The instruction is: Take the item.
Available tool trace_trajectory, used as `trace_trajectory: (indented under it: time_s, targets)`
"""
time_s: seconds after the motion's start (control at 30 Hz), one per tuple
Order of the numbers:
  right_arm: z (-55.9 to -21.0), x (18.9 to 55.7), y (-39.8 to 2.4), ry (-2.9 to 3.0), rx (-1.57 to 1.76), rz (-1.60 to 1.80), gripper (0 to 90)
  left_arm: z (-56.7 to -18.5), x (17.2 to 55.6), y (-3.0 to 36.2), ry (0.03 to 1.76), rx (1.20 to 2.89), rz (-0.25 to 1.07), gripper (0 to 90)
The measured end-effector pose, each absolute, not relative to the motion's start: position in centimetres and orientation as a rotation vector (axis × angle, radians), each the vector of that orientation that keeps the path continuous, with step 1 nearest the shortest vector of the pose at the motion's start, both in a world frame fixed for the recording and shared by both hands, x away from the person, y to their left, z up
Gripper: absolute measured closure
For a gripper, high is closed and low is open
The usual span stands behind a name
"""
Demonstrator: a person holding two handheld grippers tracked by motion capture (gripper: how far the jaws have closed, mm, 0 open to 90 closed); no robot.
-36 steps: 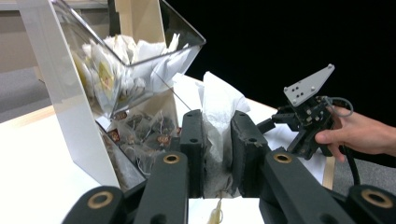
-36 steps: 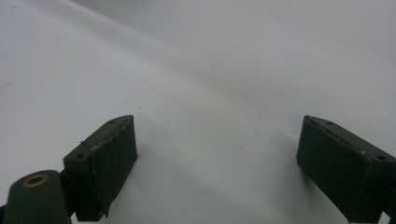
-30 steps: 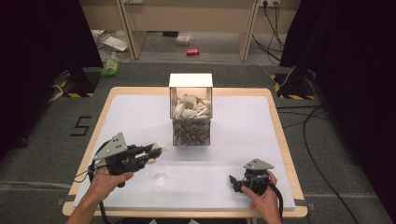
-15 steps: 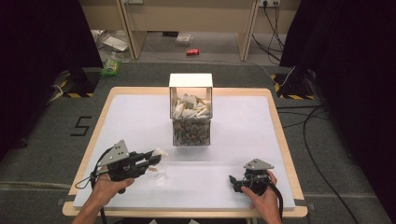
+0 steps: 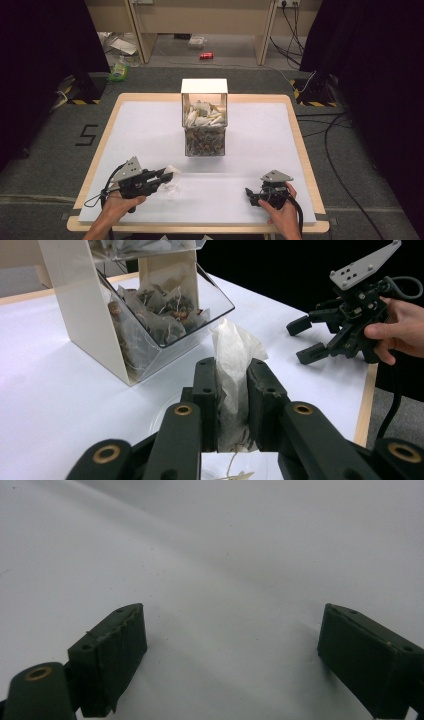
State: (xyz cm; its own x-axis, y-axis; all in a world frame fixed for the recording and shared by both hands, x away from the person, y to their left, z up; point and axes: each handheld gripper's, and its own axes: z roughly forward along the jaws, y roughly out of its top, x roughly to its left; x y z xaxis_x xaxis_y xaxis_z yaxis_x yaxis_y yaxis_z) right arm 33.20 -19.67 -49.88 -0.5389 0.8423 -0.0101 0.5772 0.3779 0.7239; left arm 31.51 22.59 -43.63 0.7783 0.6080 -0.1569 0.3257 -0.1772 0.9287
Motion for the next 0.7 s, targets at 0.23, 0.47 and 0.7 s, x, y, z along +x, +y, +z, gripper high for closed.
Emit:
trace_trajectory:
  time_s: [0.23,0.47,0.7]
  targets:
    - [-49.9,33.2,-19.7,2.265,1.235,0.963,12.8,-44.3,31.4,22.5,0.733,1.811,0.320,75.7]
    - [-49.9,33.2,-19.7,2.265,1.233,0.963,12.8,-44.7,31.3,22.4,0.736,1.828,0.334,74.7]
    - [-49.9,33.2,-19.7,2.264,1.234,0.964,12.8,-44.8,31.2,22.5,0.743,1.831,0.340,70.7]
